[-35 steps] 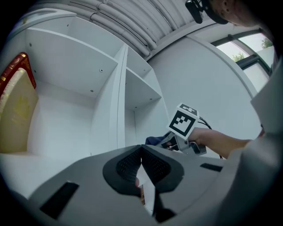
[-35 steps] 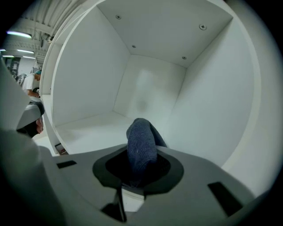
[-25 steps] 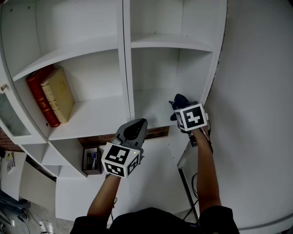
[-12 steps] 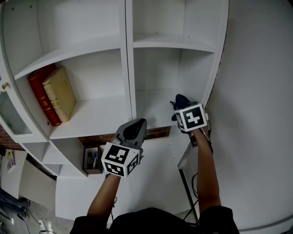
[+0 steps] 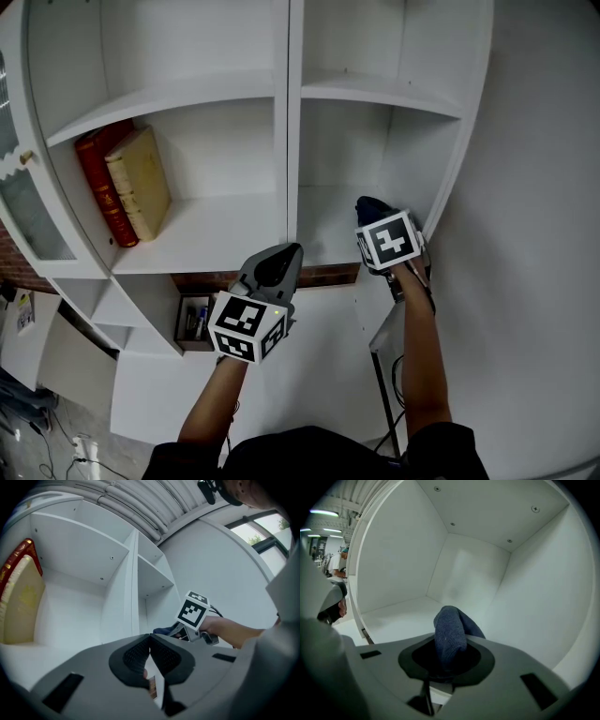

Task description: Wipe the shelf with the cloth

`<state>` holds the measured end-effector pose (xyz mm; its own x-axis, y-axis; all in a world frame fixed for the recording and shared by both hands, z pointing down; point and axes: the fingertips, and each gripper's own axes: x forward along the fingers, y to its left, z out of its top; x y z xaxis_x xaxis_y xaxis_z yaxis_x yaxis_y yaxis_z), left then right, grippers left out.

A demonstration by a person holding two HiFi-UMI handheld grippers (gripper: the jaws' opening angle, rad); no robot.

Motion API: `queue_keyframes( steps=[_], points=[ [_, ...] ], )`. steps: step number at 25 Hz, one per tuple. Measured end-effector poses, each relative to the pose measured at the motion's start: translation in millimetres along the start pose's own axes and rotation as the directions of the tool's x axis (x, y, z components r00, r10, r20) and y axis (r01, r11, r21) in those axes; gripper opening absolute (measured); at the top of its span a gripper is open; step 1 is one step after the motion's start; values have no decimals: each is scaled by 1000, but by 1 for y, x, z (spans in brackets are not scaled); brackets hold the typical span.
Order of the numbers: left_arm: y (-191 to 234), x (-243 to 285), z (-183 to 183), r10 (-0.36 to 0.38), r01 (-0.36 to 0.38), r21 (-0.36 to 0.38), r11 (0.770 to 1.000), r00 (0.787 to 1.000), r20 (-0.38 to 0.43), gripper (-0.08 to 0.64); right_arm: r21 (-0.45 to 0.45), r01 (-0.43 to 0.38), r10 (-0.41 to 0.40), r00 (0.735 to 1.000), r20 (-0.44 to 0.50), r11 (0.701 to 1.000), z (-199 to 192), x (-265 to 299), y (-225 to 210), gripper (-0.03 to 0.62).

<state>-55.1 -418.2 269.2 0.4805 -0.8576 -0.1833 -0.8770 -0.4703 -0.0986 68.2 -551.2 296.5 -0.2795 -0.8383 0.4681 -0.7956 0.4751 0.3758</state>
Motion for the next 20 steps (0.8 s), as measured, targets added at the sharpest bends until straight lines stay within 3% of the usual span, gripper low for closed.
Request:
queue_keyframes(
  steps=[6, 20],
  points=[
    [8, -7, -1, 42, -41, 57, 998, 999, -11, 17, -43, -60, 60, 998, -2, 997, 13, 10, 24, 89],
    [33, -30, 1, 112, -111, 62, 992, 994, -12, 17, -127, -165, 169, 985, 22, 978, 45, 25, 84, 89]
  ],
)
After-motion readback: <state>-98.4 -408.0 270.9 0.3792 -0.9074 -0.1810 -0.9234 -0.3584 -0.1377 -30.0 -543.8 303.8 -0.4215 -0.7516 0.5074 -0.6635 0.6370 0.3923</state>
